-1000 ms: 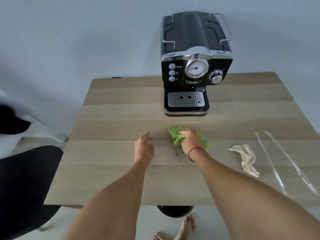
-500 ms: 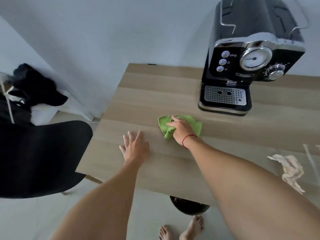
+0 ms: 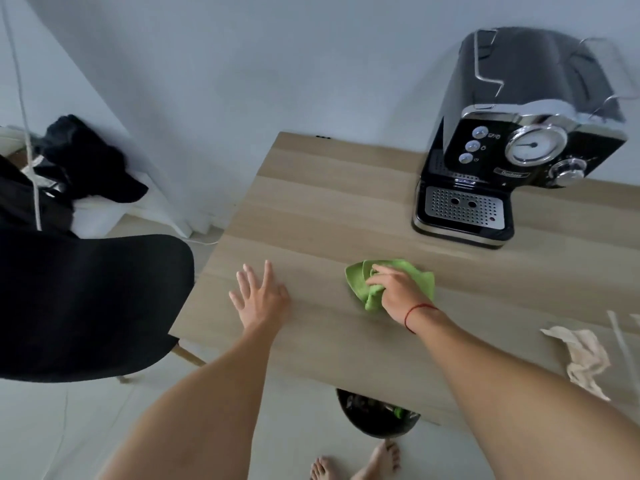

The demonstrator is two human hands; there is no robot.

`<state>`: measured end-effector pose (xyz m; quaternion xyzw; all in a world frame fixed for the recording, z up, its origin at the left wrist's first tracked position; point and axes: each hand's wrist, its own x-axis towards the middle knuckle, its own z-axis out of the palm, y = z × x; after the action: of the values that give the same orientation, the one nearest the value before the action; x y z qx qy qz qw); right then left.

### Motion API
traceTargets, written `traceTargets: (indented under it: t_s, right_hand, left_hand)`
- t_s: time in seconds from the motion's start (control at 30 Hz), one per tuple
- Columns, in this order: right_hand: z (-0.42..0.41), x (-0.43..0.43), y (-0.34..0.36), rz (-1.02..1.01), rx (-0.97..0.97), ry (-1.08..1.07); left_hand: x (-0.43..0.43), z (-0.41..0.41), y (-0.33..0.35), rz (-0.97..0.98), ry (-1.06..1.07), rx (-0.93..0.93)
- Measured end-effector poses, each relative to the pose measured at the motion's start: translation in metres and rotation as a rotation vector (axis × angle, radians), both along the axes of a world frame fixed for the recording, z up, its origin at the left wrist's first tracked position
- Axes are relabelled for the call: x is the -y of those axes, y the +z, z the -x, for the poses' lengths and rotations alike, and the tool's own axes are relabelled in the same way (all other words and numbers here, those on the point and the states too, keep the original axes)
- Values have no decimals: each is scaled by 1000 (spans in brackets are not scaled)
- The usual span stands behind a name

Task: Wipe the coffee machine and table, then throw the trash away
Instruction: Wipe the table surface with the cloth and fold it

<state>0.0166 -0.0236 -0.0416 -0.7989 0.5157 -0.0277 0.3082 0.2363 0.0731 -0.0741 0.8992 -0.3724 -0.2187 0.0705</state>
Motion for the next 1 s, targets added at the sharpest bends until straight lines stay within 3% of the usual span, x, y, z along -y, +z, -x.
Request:
traceTargets:
  t_s: [0.13, 0.4, 0.6, 0.77, 0.87, 1.0]
  right_hand:
    - [-67, -1, -4, 54, 57, 107]
    - [-127, -52, -24, -9, 41, 354]
    - [-66, -45, -22, -25, 31, 100]
    - [-64, -29, -15, 21, 76, -83]
    - [-105, -31, -19, 32, 120, -13]
    - [-158, -55, -26, -11, 61, 263]
  left_hand:
    - [-17, -17, -12, -68, 42, -51]
    - [-45, -40, -16, 157, 6, 31]
    - [-54, -46, -8, 83, 99, 47]
    - [-48, -46, -16, -11, 121, -122]
    - [-47, -48, -21, -24, 126, -149]
    - [-47, -49, -21, -27, 114, -156]
